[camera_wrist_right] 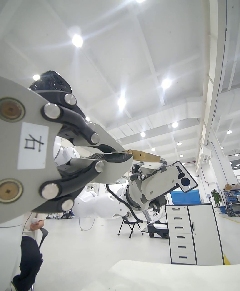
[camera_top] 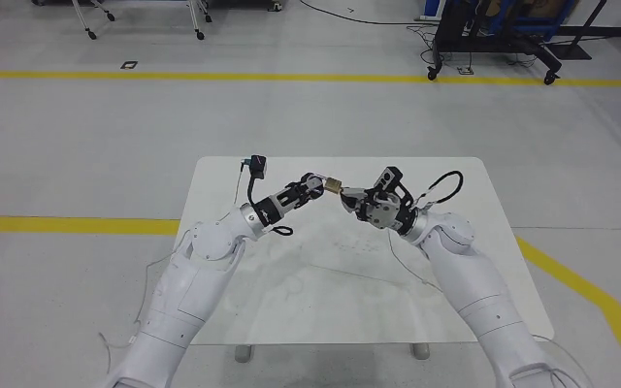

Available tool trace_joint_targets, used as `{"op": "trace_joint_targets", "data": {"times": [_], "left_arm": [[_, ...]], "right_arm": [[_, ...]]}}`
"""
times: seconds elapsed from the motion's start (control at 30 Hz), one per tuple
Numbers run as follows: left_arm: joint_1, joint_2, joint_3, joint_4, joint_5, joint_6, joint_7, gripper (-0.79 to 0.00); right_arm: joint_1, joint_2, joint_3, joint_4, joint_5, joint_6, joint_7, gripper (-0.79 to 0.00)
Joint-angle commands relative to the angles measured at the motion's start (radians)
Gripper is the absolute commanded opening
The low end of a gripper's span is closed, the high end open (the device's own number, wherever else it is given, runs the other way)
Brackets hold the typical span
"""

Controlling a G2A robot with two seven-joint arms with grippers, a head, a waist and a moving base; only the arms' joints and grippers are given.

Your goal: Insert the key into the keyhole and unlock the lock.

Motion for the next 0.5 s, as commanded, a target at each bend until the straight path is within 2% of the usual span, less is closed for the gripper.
{"op": "trace_joint_targets", "data": {"times": [0.0,0.03,0.07,0.1,0.13,0.23,0.47], "left_arm": [[-0.001,0.000,0.000,0.002,-0.001,0.007,0.005,-0.785],[-0.002,-0.001,0.000,0.004,-0.001,0.012,0.007,-0.785],[-0.004,-0.001,0.001,0.007,0.000,0.024,0.009,-0.785],[-0.006,-0.001,0.002,0.008,0.001,0.032,0.011,-0.785],[-0.008,-0.002,0.004,0.011,0.001,0.041,0.013,-0.785],[-0.017,-0.003,0.011,0.017,0.008,0.070,0.015,-0.785],[-0.057,-0.007,0.062,0.042,0.111,0.196,0.001,-0.785]], "right_arm": [[-0.002,0.003,0.003,-0.007,-0.021,0.002,0.002,-0.551],[-0.004,0.005,0.005,-0.011,-0.036,0.006,0.003,-0.434],[-0.004,0.009,0.005,-0.016,-0.063,0.016,0.003,-0.379],[-0.005,0.012,0.006,-0.018,-0.084,0.035,0.000,-0.031],[-0.003,0.015,0.009,-0.021,-0.105,0.055,-0.012,0.000],[-0.010,0.023,0.026,-0.032,-0.108,0.085,0.008,0.000],[-0.065,0.051,0.144,-0.071,-0.080,0.071,0.046,0.000]]}}
